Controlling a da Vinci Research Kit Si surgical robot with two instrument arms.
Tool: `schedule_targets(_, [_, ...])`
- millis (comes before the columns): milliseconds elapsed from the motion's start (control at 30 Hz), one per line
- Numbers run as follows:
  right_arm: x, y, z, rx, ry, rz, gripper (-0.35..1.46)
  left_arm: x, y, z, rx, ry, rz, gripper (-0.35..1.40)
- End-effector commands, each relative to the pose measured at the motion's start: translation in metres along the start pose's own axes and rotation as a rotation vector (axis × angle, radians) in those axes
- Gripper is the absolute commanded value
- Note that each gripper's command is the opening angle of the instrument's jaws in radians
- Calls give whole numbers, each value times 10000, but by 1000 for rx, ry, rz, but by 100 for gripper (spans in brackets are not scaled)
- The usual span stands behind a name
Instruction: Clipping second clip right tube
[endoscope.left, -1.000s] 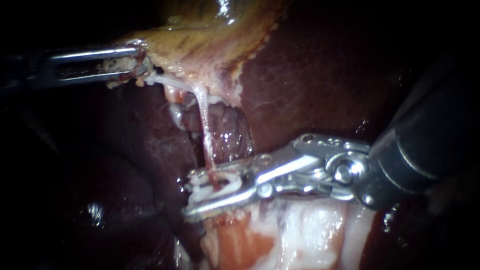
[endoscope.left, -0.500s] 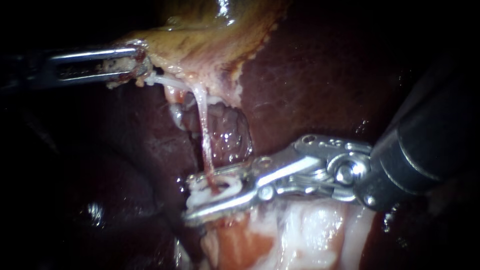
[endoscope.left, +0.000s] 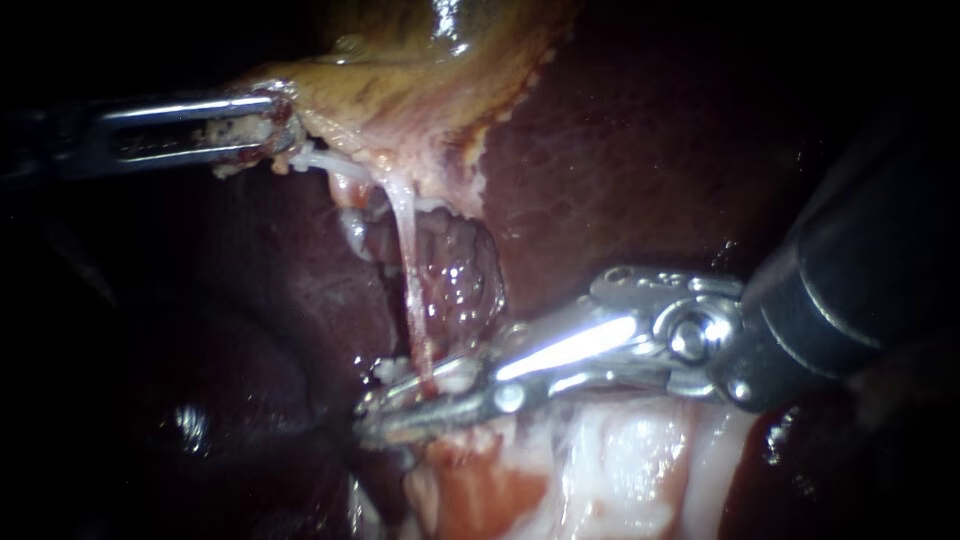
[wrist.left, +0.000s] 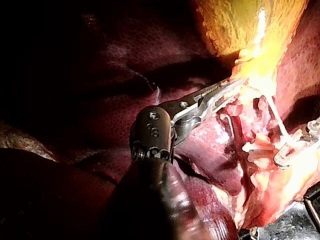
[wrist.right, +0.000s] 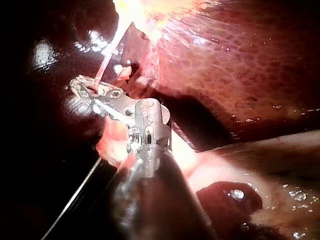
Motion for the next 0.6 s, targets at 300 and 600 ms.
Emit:
schedule_targets(300, [3, -9, -8, -61, -41, 5, -35, 0, 0, 0, 0, 0, 0, -35])
schedule_targets(600, [3, -8, -7, -62, -41, -6, -35, 0, 0, 0, 0, 0, 0, -35])
